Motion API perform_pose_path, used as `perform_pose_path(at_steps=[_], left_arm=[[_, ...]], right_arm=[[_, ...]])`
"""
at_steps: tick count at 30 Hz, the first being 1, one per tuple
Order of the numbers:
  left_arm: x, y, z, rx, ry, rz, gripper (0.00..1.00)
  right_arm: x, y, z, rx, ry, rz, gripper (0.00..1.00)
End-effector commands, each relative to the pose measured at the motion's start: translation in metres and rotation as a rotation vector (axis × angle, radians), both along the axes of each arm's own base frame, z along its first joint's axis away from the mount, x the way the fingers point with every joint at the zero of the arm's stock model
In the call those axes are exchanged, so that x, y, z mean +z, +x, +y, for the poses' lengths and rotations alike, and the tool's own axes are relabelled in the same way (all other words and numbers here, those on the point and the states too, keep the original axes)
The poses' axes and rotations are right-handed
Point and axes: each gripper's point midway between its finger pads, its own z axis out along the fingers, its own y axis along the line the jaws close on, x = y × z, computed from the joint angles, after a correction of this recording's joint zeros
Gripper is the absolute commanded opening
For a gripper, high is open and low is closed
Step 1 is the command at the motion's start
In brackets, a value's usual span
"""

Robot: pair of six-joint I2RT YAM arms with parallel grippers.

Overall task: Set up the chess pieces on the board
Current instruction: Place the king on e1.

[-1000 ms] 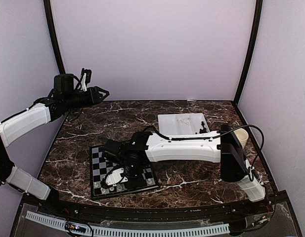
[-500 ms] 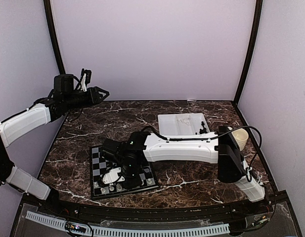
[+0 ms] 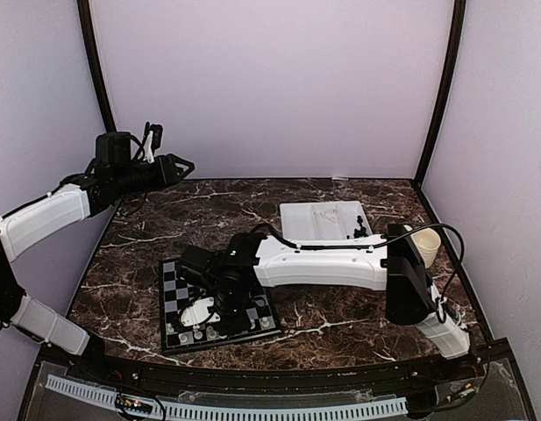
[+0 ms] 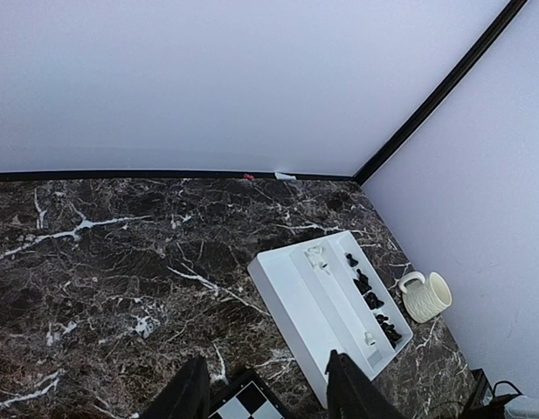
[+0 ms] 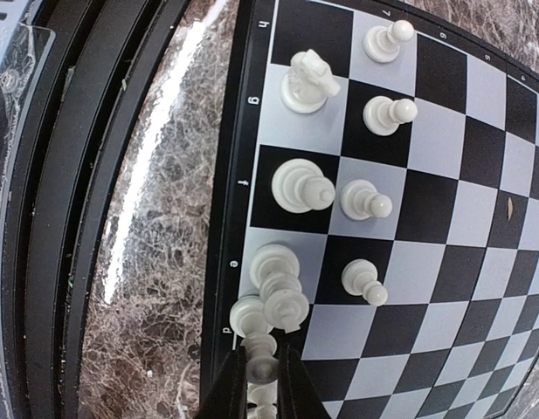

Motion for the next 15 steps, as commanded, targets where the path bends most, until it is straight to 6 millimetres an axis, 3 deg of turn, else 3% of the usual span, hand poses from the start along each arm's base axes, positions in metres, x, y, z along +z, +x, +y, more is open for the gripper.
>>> perform_pose_path(at_steps=[1, 15], left_arm=[[0.003, -0.002, 0.001, -0.008, -0.014, -0.016, 0.48], [-0.002, 0.0, -0.002, -0.018, -0.02, 0.001, 0.48]], right_arm=[[-0.001, 0.001, -0.001, -0.005, -0.008, 0.008, 0.09], [-0.002, 0.014, -0.008, -0.019, -0.025, -0.042, 0.09]])
